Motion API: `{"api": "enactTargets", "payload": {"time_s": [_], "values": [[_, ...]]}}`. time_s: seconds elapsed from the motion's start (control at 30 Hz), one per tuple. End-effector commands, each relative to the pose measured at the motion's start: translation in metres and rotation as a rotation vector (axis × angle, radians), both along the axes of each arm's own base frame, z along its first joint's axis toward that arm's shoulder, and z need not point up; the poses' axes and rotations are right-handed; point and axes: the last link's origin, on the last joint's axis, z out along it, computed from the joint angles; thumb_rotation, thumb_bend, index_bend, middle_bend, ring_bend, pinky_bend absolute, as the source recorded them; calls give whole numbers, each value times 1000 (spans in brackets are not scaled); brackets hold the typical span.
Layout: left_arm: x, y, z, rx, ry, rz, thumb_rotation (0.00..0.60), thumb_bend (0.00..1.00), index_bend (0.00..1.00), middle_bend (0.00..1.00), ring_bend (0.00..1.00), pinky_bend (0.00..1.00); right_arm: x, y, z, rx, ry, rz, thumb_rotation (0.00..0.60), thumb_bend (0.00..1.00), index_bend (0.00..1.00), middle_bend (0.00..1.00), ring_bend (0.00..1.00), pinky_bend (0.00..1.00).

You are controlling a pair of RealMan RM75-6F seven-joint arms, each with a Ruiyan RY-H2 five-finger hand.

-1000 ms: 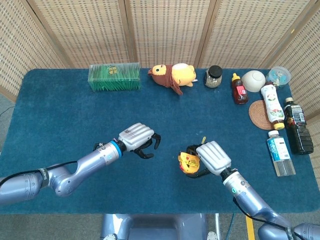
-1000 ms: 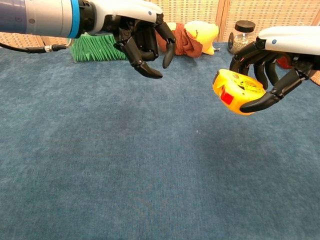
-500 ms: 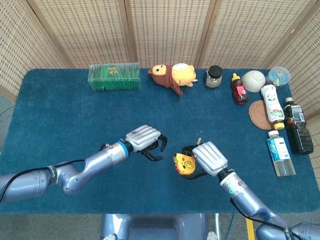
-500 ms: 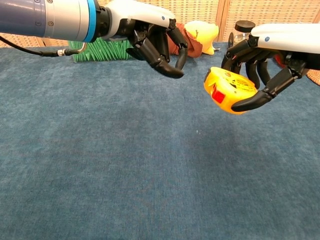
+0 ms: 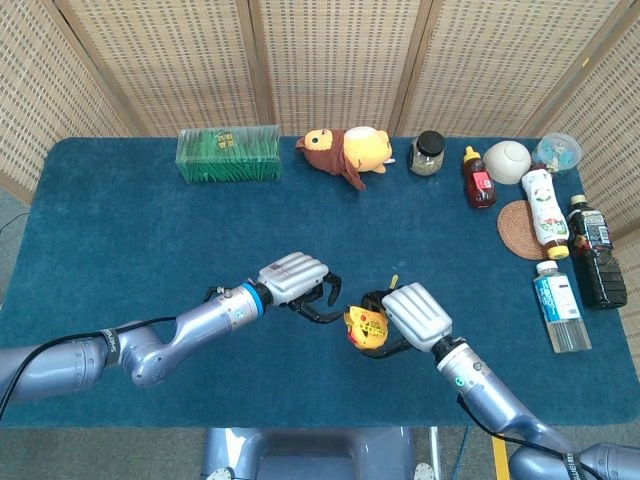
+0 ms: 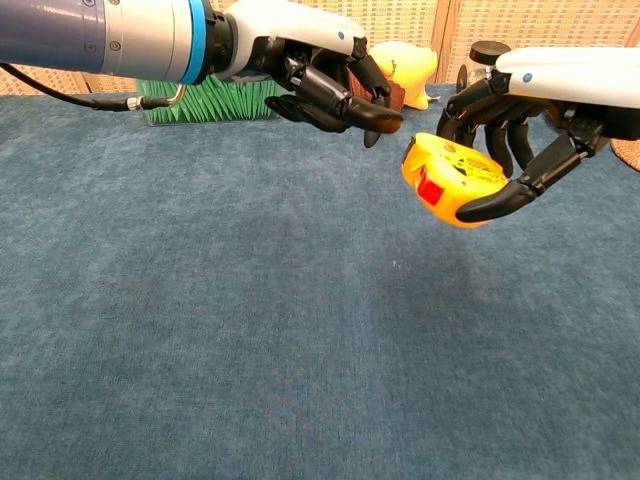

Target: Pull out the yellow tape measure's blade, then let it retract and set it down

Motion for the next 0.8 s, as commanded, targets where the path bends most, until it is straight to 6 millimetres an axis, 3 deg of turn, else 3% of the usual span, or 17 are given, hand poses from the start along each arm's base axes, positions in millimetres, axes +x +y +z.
{"api": "enactTargets", "payload": {"time_s": [0.03, 0.4, 0.8], "values": [[-1, 0, 1, 7, 2, -4, 395, 332, 514, 936, 922, 929, -1, -1, 1, -4, 0, -5, 386, 215, 521, 564, 574, 559], [-4, 2, 4, 23, -2, -13, 458, 336, 506, 936, 921, 930, -4, -7, 4, -9, -8, -21, 385, 219, 521, 565, 574, 559], [-3, 3, 5, 22, -18, -13, 457, 328, 464, 937, 922, 930, 2, -1, 2, 17, -38, 4, 388, 222, 521, 565, 574, 558]]}}
